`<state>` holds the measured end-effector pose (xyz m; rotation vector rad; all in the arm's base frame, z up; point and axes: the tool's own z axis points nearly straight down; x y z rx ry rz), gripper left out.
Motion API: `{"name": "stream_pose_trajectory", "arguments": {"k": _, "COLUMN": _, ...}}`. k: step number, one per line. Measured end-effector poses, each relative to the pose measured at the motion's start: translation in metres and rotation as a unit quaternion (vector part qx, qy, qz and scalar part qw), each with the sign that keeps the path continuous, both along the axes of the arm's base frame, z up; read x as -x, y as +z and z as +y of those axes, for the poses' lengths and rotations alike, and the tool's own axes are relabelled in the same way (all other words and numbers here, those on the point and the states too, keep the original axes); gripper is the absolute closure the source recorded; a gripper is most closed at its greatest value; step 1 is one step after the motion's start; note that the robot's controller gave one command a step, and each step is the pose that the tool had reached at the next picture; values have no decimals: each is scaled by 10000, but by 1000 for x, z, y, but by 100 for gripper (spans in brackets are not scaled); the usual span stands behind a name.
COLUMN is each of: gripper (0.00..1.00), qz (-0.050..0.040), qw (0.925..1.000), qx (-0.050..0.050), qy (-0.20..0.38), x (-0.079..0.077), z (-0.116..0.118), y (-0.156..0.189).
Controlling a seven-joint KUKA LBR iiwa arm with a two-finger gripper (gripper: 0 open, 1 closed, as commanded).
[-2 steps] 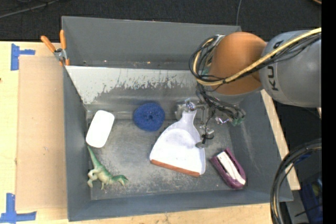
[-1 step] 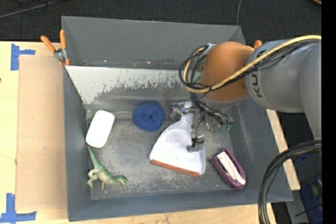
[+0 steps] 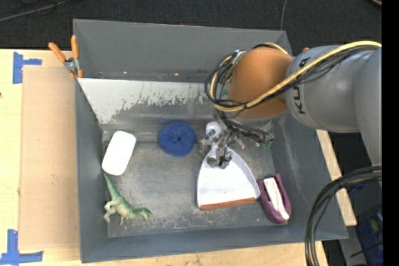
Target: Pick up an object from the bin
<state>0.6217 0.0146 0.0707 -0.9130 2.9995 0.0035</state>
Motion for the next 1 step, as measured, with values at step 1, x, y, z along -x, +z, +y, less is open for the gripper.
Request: {"name": "stream_pose_trajectory", "arguments": {"k": 1, "gripper": 100, "qz": 0, "qw": 10000, "qx": -1, "qy": -3, "x": 0, "z": 0, "y": 0}}
